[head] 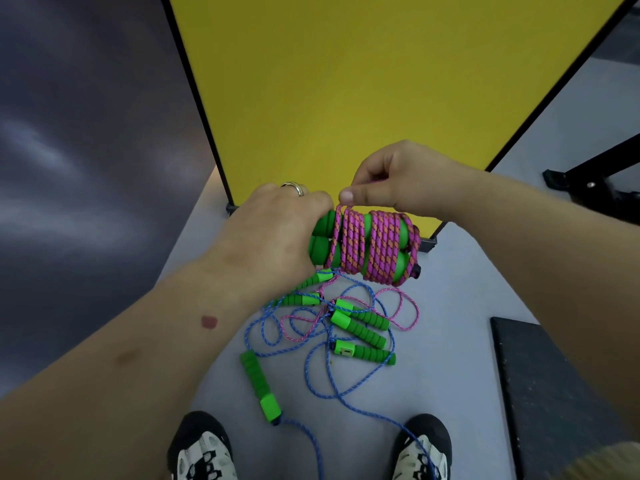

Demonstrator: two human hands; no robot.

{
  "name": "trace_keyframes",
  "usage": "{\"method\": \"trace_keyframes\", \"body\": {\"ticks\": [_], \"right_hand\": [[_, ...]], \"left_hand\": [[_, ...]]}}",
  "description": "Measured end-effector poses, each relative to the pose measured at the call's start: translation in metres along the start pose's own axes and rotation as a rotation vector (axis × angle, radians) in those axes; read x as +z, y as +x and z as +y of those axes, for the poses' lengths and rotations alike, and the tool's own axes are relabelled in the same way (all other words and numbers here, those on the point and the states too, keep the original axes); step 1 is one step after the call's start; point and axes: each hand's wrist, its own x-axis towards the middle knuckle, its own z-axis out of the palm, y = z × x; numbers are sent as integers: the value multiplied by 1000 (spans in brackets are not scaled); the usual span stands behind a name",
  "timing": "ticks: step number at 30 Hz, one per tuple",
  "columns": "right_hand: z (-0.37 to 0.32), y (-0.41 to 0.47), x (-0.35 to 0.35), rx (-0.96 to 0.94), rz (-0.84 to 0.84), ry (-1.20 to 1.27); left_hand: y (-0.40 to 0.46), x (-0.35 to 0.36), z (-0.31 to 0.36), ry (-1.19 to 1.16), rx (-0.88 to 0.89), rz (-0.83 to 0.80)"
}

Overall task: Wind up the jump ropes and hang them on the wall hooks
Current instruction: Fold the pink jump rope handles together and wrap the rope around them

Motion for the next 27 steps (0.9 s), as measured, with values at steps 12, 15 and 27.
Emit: {"method": "trace_keyframes", "body": {"ticks": [12, 15, 27], "right_hand": [[32, -15, 47, 380, 0, 622], [42, -35, 57, 382, 27, 720], [1, -49, 97, 30, 26, -98]], "left_hand": [[-1, -5, -2, -219, -178, -160], [-2, -4, -1, -255, -164, -150], [-2, -15, 2, -92, -349, -2]]}}
